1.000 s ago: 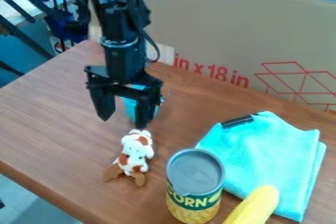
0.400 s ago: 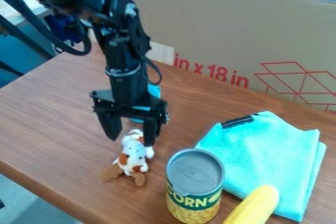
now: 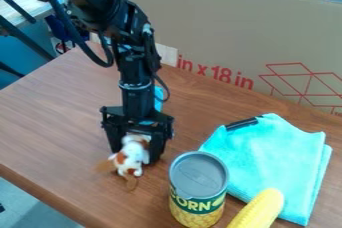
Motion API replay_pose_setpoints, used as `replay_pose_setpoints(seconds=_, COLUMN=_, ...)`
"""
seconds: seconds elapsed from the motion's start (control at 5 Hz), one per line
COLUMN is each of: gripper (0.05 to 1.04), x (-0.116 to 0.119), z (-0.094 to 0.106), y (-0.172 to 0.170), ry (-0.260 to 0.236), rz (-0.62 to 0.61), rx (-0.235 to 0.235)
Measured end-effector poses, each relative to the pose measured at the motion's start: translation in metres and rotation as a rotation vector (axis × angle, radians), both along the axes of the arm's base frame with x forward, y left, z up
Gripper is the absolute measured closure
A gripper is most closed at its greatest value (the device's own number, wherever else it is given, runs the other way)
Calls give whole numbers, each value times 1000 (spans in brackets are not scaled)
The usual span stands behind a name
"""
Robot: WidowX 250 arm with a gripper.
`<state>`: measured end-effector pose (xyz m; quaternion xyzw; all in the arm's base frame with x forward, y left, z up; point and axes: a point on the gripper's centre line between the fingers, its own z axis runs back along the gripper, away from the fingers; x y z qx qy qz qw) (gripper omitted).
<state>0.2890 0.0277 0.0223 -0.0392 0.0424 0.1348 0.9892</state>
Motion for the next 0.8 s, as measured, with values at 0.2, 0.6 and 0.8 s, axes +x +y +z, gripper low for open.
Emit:
replay_pose_setpoints(seconds=0.2, gripper=377, x=1, z=-2, y=1, ry=4, rz=15, rx=-12)
replay_pose_setpoints(seconds=0.6, gripper=433, x=12, z=39, y=-35, ry=-101, rz=-132, rx=-21)
replay_pose_setpoints(seconds=0.8, gripper=433, x=25, z=69, y=-75, ry=-157, rz=-275, rx=50)
